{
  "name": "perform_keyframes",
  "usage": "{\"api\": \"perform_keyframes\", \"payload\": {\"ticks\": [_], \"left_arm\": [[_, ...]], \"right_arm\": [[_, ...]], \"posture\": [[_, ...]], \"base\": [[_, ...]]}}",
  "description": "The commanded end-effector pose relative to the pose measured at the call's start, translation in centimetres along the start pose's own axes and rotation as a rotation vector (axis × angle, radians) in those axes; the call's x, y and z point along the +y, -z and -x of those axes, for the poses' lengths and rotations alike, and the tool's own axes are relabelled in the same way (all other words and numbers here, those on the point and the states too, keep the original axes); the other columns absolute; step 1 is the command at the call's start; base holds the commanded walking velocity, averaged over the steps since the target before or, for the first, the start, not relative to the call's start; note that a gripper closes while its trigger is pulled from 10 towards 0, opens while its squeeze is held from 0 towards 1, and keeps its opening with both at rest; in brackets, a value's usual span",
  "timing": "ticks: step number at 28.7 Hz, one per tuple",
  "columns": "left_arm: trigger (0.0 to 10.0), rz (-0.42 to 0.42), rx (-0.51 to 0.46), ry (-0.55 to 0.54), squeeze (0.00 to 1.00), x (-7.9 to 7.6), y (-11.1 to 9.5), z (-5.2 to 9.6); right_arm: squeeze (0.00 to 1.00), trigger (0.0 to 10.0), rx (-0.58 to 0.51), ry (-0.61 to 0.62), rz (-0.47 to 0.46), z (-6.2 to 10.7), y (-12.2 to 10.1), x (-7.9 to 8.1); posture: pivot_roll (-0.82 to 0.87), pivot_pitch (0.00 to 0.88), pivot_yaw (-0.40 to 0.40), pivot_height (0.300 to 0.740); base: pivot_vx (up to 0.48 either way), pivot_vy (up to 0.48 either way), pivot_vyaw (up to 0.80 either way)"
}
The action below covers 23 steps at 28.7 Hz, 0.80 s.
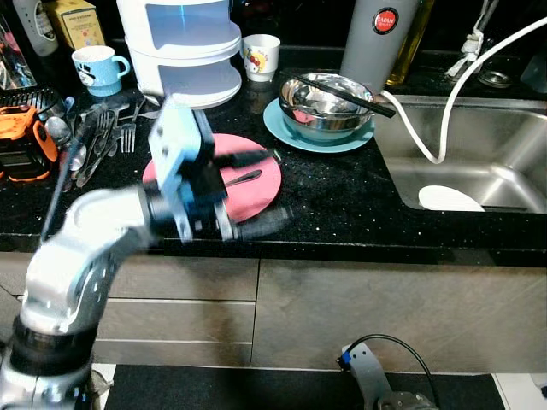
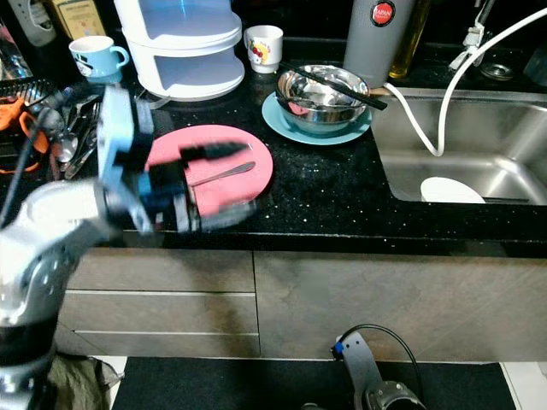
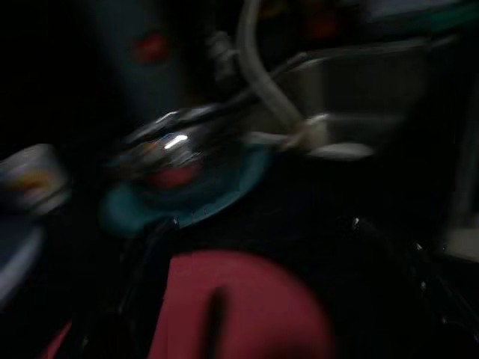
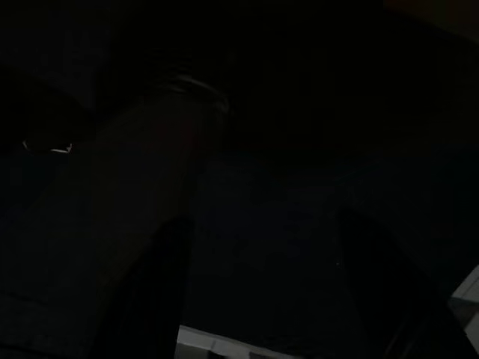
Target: Kitchen organization
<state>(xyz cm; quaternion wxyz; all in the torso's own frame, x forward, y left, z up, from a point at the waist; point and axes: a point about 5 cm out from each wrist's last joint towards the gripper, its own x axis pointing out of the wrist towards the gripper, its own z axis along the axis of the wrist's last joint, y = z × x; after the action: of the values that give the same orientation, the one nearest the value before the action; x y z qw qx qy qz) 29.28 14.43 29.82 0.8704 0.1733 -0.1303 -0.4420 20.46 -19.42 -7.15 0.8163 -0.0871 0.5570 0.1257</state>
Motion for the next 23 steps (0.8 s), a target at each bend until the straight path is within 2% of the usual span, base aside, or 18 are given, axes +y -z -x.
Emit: {"api": "perform_keyframes", "payload": {"ticks": [1,4,7,15,21,23], "left_arm": [[10.0,-0.044,0.099,-0.050,0.00,1.2,1.3,0.4],[10.0,-0.040,0.162,-0.047,0.00,1.6,2.4,0.2],[10.0,-0.027,0.170,-0.048,0.00,1.7,2.6,-0.2],[10.0,0.088,0.273,0.000,0.00,2.2,4.4,-1.1],[10.0,0.204,0.291,0.067,0.00,2.2,4.4,-1.6],[10.0,0.214,0.298,0.085,0.00,2.2,4.4,-1.6]], "right_arm": [[0.00,10.0,0.006,0.005,-0.004,0.0,0.2,0.0],[0.00,10.0,0.005,0.007,0.002,0.0,0.2,0.0],[0.00,10.0,0.005,0.012,0.000,0.0,0.2,-0.1],[0.00,10.0,0.012,0.025,0.000,0.1,0.4,-0.4],[0.00,10.0,0.020,0.032,0.001,0.1,0.7,-0.7],[0.00,10.0,0.021,0.032,0.001,0.1,0.7,-0.7]], "posture": [[0.06,0.111,-0.006,0.740],[0.06,0.113,-0.005,0.740],[0.05,0.114,-0.005,0.740],[0.03,0.125,-0.015,0.740],[0.02,0.137,-0.016,0.740],[0.02,0.138,-0.017,0.740]], "base": [[0.000,0.000,0.00],[0.000,0.000,0.00],[0.000,0.000,0.00],[0.000,0.000,0.00],[0.000,0.000,0.00],[0.000,0.000,0.00]]}}
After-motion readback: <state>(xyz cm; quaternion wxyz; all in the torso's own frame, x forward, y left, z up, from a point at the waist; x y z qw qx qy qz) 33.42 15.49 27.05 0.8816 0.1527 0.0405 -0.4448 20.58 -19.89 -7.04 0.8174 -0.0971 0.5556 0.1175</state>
